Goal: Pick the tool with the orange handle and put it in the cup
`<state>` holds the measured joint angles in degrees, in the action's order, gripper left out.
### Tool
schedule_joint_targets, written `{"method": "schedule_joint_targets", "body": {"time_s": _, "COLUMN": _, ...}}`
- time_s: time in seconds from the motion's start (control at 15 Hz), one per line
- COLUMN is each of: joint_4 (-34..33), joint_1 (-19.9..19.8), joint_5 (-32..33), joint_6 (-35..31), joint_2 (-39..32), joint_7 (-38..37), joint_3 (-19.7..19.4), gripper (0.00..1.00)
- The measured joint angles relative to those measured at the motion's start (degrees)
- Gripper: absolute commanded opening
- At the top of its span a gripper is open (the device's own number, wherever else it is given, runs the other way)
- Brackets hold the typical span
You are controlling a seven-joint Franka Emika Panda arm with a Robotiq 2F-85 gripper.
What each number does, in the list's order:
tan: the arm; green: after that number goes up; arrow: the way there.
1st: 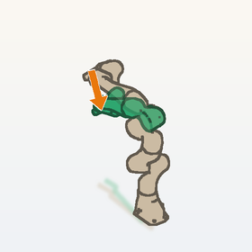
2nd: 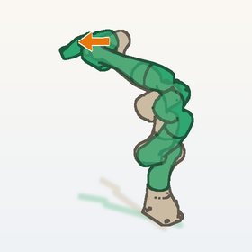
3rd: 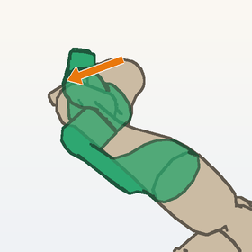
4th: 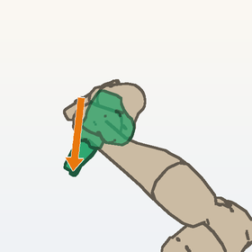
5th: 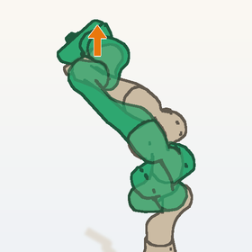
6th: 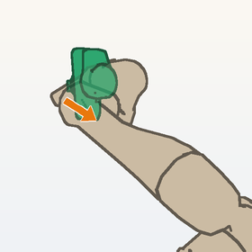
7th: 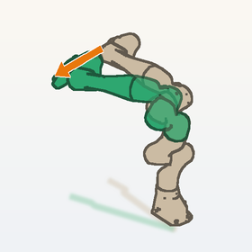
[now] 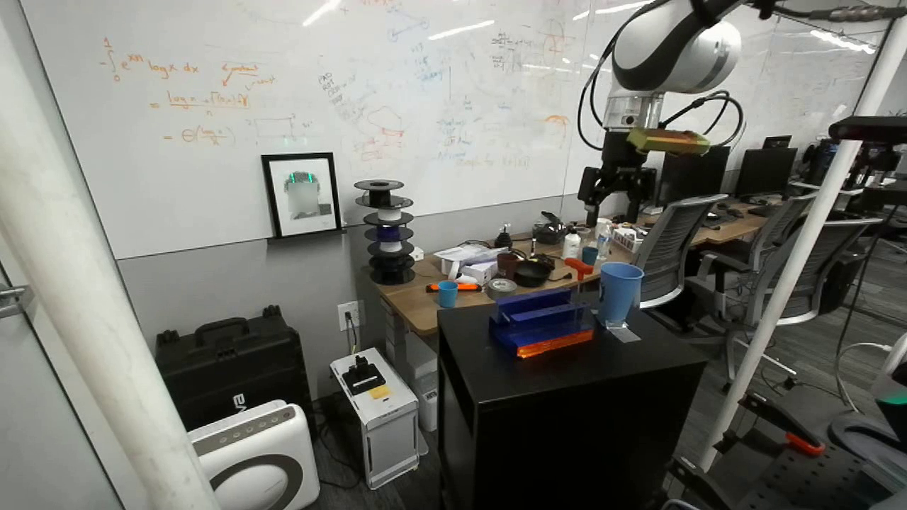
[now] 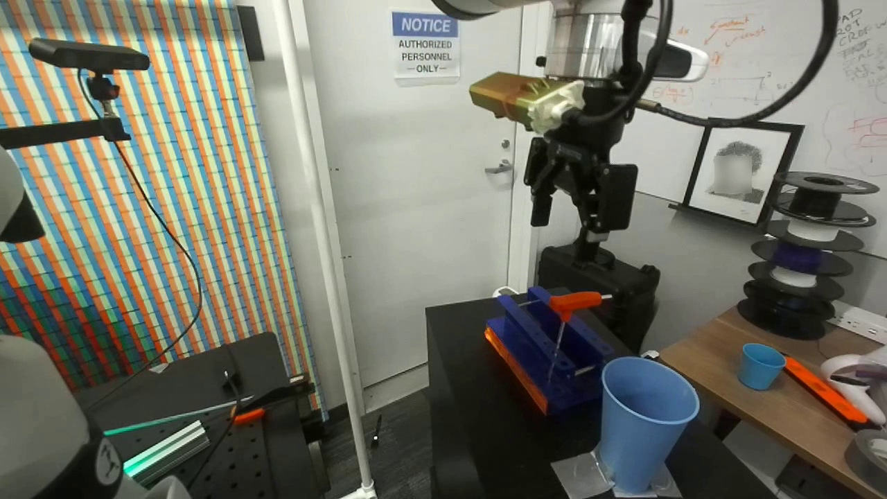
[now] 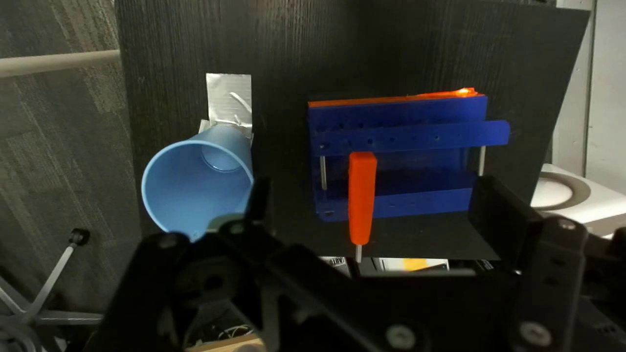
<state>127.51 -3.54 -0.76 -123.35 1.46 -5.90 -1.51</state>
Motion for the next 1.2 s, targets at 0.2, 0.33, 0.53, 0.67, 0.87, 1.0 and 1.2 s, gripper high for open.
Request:
{"method": "schedule_joint_targets", "body": {"time_s": 0.2, "joint_4": -3.24, "joint_1": -0.01, "joint_5": 2.31, "joint_6": -2.4, "joint_2": -7.13, "joint_7": -1.97, "joint_3": -0.24, "gripper": 1.0}}
{"method": "schedule_joint_targets", "body": {"time_s": 0.33, "joint_4": -4.35, "joint_1": 0.1, "joint_5": 3.05, "joint_6": -4.4, "joint_2": -10.92, "joint_7": -2.64, "joint_3": -0.24, "gripper": 1.0}}
{"method": "schedule_joint_targets", "body": {"time_s": 0.53, "joint_4": -5.19, "joint_1": 1.23, "joint_5": 4.33, "joint_6": -7.38, "joint_2": -15.32, "joint_7": -4.29, "joint_3": -0.22, "gripper": 0.75}}
{"method": "schedule_joint_targets", "body": {"time_s": 0.67, "joint_4": -5.39, "joint_1": 2.31, "joint_5": 5.29, "joint_6": -9.58, "joint_2": -17.43, "joint_7": -5.42, "joint_3": -0.21, "gripper": 0.68}}
{"method": "schedule_joint_targets", "body": {"time_s": 0.87, "joint_4": -5.43, "joint_1": 3.67, "joint_5": 6.76, "joint_6": -12.27, "joint_2": -19.48, "joint_7": -6.91, "joint_3": -0.24, "gripper": 0.43}}
{"method": "schedule_joint_targets", "body": {"time_s": 1.0, "joint_4": -5.43, "joint_1": 4.13, "joint_5": 6.82, "joint_6": -12.73, "joint_2": -19.82, "joint_7": -7.16, "joint_3": -0.26, "gripper": 0.28}}
{"method": "schedule_joint_targets", "body": {"time_s": 1.2, "joint_4": -5.46, "joint_1": 4.19, "joint_5": 6.82, "joint_6": -12.78, "joint_2": -19.55, "joint_7": -7.21, "joint_3": -0.43, "gripper": 0.08}}
